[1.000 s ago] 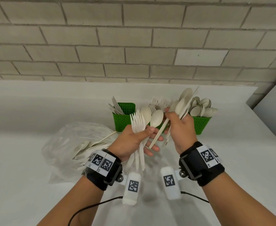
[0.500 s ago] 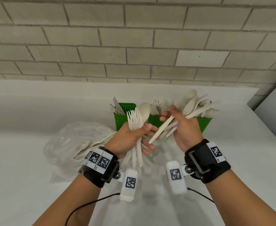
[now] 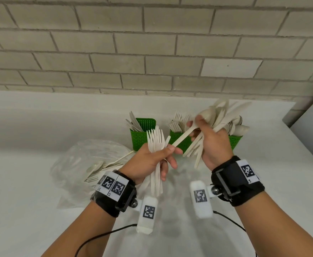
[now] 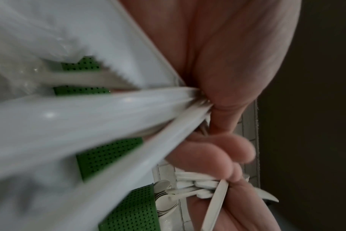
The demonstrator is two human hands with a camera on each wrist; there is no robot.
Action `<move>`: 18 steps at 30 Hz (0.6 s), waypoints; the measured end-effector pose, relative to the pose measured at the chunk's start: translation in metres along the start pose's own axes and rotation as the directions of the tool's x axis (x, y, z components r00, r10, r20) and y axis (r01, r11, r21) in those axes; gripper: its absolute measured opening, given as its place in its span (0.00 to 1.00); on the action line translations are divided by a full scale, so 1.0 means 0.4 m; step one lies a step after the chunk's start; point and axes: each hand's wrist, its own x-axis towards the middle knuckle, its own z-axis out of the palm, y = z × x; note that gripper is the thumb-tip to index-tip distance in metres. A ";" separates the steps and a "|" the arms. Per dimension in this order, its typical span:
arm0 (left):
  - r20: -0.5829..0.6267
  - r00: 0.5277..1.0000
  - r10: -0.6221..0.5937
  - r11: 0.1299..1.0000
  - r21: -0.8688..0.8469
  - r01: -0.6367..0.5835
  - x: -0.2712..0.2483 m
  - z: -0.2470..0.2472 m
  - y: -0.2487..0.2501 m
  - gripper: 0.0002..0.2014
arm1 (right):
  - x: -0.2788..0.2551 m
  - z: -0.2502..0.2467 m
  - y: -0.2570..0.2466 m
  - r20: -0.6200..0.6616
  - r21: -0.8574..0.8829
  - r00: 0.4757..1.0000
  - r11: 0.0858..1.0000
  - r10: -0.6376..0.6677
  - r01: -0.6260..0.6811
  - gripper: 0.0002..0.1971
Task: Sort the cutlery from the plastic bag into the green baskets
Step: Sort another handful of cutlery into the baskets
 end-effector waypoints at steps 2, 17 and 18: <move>-0.009 1.000 0.004 1.000 -0.014 -0.004 0.003 -0.004 -0.003 0.18 | 0.007 -0.006 -0.009 -0.025 0.151 0.999 0.988 0.036 -0.032 0.06; 0.048 0.996 0.072 0.997 -0.016 -0.072 0.009 -0.012 0.001 0.16 | -0.013 -0.008 -0.011 0.198 -0.308 0.980 0.949 -0.010 0.072 0.11; 0.000 0.998 0.063 0.997 -0.033 -0.063 0.008 -0.018 -0.004 0.15 | -0.002 -0.017 -0.011 0.102 -0.238 0.995 0.970 -0.023 0.047 0.11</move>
